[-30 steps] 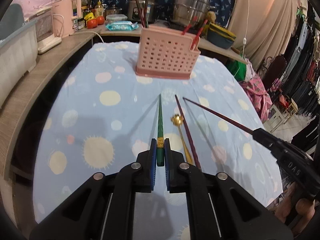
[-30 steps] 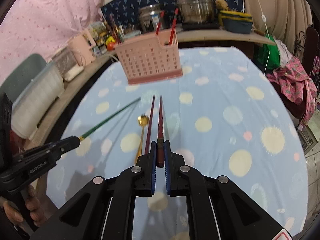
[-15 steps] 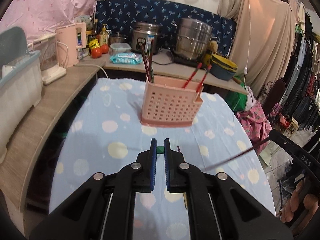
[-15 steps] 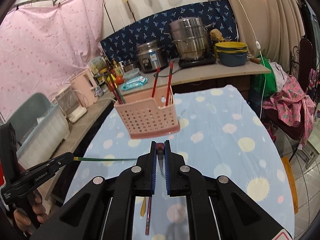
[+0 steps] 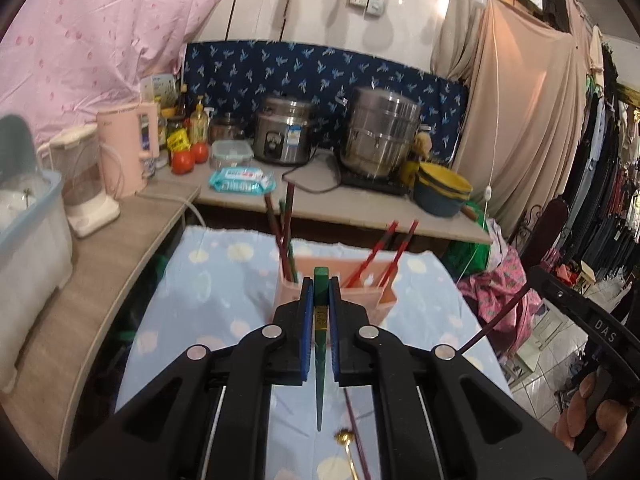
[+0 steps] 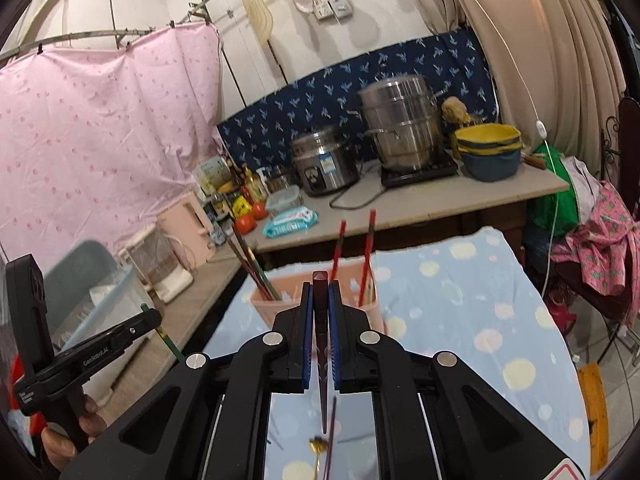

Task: Organize utensils
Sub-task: 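Lift both chopsticks and carry them toward the pink basket, then lower both chopsticks into the pink basket and open both tools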

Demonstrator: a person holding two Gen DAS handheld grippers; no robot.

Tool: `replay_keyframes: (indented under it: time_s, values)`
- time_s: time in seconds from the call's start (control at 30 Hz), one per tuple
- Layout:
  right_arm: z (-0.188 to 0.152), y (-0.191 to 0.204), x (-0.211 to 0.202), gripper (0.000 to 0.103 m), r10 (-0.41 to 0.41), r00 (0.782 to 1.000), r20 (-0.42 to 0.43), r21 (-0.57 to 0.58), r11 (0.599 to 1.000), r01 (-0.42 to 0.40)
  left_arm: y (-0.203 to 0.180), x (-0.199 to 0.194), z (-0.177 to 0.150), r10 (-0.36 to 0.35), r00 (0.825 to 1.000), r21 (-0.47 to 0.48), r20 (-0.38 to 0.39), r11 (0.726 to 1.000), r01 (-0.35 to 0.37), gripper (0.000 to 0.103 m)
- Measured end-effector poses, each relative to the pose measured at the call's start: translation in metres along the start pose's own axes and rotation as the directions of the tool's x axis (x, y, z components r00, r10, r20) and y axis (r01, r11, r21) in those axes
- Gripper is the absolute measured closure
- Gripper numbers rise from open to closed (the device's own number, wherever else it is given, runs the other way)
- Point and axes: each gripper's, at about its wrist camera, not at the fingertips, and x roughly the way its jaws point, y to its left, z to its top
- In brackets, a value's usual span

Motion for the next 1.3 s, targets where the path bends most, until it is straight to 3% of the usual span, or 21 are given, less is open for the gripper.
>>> replay_keyframes:
  time_s: [0.43,0.6,0.8,1.3]
  values:
    - [0.082,0.008,0.041,0.096,0.019,0.99,0.136,0.005,1.0,-0.02,-0.013,0.015,0.088,-0.009,0.984,0.019,0.18,1.0,0.005,0.096]
    - [0.101,0.006,0.065,0.096,0.02,0.987,0.162,0.025,0.999,-0.025,-0.014,0.033,0.105,-0.007,0.979,0.035,0.204,0.999,0.0,0.096]
    - [0.1,0.001,0.097,0.096,0.003,0.99,0.139,0.035,0.999,-0.008,-0.01,0.066,0.103,0.006,0.985,0.03,0.17,0.999,-0.012,0.096]
    - [0.06,-0.023,0.157,0.096,-0.044,0.999,0.004,0.063,0.997,0.044,0.012,0.123,0.075,0.06,0.997,0.007,0.058,0.998,-0.061,0.096]
